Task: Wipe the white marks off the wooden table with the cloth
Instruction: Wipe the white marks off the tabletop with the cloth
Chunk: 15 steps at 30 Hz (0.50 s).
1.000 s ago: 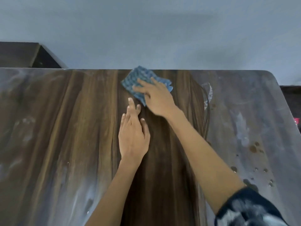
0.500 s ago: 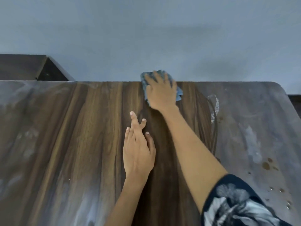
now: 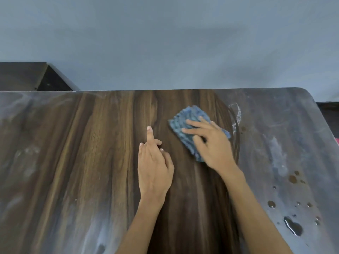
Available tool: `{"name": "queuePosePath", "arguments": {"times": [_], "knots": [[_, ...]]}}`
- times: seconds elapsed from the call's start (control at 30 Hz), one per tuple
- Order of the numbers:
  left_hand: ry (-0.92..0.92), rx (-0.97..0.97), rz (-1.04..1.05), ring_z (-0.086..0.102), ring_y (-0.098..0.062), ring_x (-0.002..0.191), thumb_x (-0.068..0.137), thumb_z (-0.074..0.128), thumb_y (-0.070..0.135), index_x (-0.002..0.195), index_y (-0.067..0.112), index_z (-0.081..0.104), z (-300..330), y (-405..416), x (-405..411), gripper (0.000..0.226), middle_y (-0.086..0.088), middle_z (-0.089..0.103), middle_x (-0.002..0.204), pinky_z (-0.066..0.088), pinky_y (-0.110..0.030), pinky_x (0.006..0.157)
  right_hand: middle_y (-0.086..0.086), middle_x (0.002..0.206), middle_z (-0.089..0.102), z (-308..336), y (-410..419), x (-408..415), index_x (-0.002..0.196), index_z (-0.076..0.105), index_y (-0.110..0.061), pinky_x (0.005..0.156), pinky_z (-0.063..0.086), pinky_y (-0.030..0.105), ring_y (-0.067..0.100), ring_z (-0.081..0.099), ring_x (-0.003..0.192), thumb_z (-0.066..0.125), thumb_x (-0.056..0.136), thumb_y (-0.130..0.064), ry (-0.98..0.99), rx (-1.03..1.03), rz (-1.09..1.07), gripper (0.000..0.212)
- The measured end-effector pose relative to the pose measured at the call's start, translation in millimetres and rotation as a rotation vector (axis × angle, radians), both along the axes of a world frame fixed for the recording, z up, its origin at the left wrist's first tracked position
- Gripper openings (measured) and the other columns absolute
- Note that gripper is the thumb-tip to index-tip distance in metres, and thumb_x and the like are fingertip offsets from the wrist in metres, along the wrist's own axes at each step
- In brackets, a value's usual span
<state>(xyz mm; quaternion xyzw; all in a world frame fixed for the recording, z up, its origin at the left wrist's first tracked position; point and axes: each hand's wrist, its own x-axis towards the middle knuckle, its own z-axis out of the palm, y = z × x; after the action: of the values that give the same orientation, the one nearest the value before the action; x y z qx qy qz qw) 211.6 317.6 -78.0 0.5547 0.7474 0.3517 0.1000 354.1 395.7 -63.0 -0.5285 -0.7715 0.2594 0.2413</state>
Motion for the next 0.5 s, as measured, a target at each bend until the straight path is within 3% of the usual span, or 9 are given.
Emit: {"name": "queuePosePath", "arguments": {"times": [0.13, 0.2, 0.33, 0.5], "knots": [[-0.006, -0.032, 0.024, 0.059, -0.018, 0.084, 0.087, 0.051, -0.001, 0.142, 0.000, 0.021, 1, 1, 0, 0.063, -0.007, 0.059, 0.104, 0.052, -0.049, 0.084, -0.001, 0.133, 0.056, -1, 21, 26, 0.112, 0.069, -0.017, 0.116, 0.026, 0.040, 0.013, 0.038, 0.134, 0.045, 0.091, -0.007, 0.079, 0.006, -0.416, 0.033], [-0.010, -0.034, 0.037, 0.060, -0.019, 0.087, 0.090, 0.048, 0.001, 0.143, 0.001, 0.021, 2, 1, 1, 0.060, -0.008, 0.060, 0.109, 0.052, -0.049, 0.085, 0.003, 0.140, 0.051, 3, 43, 11, 0.119, 0.065, -0.014, 0.117, 0.022, 0.040, 0.021, 0.035, 0.137, 0.042, 0.093, -0.008, 0.009, -0.006, -0.514, 0.035], [-0.023, 0.016, 0.025, 0.060, -0.023, 0.099, 0.096, 0.041, 0.017, 0.143, 0.000, 0.022, 7, 0, 4, 0.053, -0.011, 0.061, 0.112, 0.051, -0.051, 0.087, 0.005, 0.148, 0.041, 1, 50, -27, 0.129, 0.057, -0.016, 0.120, 0.013, 0.036, 0.024, 0.022, 0.143, 0.039, 0.096, -0.015, -0.127, 0.000, -0.319, 0.037], [-0.044, 0.023, -0.032, 0.057, -0.028, 0.108, 0.094, 0.032, 0.042, 0.143, -0.001, 0.021, 11, -3, 3, 0.066, -0.015, 0.059, 0.117, 0.047, -0.054, 0.090, 0.002, 0.143, 0.047, 1, -34, -19, 0.126, 0.059, -0.017, 0.118, 0.013, 0.034, 0.019, 0.030, 0.140, 0.048, 0.093, -0.014, -0.102, 0.002, -0.019, 0.034]]}}
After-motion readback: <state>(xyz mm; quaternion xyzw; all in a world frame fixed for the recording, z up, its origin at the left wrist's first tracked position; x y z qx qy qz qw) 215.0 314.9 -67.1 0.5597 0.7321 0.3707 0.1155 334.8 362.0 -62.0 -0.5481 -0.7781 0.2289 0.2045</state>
